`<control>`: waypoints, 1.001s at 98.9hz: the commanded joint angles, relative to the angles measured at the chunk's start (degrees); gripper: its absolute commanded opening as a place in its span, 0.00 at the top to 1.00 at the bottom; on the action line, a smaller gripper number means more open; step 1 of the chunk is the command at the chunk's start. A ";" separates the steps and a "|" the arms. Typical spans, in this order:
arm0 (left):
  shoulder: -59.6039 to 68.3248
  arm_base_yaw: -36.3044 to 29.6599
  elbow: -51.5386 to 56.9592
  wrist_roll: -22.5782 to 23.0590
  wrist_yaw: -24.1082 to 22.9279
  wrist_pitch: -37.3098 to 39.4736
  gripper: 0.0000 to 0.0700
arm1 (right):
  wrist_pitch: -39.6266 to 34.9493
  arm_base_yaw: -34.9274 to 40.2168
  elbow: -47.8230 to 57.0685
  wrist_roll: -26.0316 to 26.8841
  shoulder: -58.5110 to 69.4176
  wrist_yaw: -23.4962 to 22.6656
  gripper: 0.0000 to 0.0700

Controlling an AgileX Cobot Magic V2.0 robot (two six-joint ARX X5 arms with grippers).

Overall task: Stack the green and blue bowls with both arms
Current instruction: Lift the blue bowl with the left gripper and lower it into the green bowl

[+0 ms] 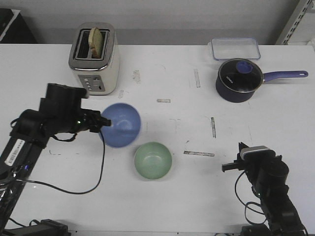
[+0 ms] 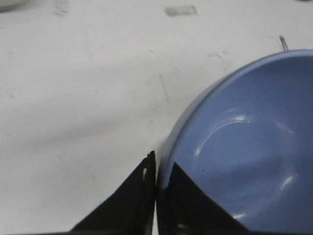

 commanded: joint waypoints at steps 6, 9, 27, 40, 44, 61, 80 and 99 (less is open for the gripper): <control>2.54 -6.75 0.90 3.02 -0.48 -0.92 1.00 | 0.48 0.04 0.39 -0.26 0.31 -0.04 1.00; 4.48 -10.54 0.85 4.44 -1.16 -1.55 1.00 | 0.48 0.04 0.39 -0.26 0.31 -0.04 1.00; 9.64 -15.10 0.85 4.57 -4.39 -1.29 1.00 | 0.46 0.04 0.39 -0.26 0.31 -0.04 1.00; 13.14 -16.72 0.83 4.55 -4.39 -1.14 1.00 | 0.44 0.04 0.39 -0.26 0.31 -0.04 1.00; 14.10 -17.11 0.83 4.57 -4.39 -1.16 1.00 | 0.46 0.04 0.39 -0.26 0.31 -0.04 1.00; 16.96 -18.56 0.83 4.61 -4.39 -1.29 1.00 | 0.46 0.04 0.39 -0.28 0.31 -0.04 1.00; 17.90 -18.95 0.83 4.63 -4.63 -1.18 1.00 | 0.46 0.04 0.39 -0.28 0.31 -0.04 1.00; 17.90 -18.95 0.83 4.76 -4.72 -1.09 1.00 | 0.46 0.04 0.39 -0.31 0.31 -0.02 1.00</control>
